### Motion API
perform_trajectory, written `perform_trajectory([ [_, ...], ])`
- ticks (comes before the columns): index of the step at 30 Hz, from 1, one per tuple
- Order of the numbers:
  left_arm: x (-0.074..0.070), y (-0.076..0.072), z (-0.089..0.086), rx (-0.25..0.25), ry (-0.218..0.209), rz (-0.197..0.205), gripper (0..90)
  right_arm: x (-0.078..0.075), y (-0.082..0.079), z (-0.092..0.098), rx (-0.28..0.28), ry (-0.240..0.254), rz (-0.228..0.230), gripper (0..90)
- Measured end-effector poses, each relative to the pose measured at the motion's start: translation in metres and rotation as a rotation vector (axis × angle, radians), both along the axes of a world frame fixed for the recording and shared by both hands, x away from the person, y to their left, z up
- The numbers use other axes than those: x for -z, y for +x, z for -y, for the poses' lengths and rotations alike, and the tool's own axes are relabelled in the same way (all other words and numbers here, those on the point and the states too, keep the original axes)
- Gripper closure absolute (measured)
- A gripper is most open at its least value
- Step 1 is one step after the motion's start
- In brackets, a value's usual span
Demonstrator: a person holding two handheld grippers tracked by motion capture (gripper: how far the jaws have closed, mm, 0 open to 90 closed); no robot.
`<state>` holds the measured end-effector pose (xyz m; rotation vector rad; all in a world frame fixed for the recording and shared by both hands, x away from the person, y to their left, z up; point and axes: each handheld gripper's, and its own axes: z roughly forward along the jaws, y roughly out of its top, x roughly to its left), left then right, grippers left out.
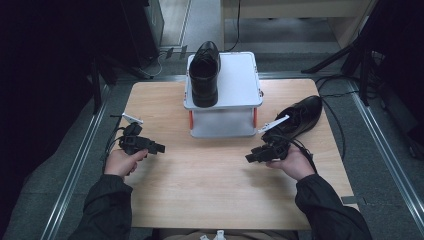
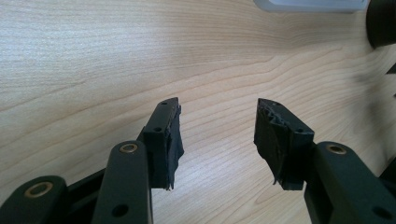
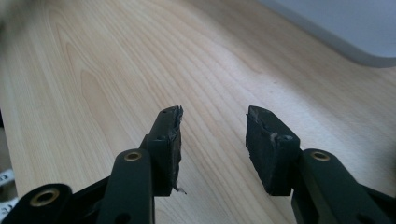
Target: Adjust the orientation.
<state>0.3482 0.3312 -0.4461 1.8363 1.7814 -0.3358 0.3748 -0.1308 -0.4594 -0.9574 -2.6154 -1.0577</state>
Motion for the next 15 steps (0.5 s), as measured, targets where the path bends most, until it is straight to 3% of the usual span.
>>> perform_trajectory([
  [5,0.0,0.001,0.004,0.025,0.008,0.009,50.0,-0.012,0.007,0.008,0.023,-0.012,0.008,55.5],
  [10,-0.001,0.002,0.007,0.043,0.013,0.017,49.8,-0.024,0.02,0.025,0.063,0.025,-0.022,55.9],
  [15,0.0,0.002,0.01,0.073,0.014,0.019,49.8,-0.043,0.031,0.04,0.134,0.006,-0.058,56.3],
])
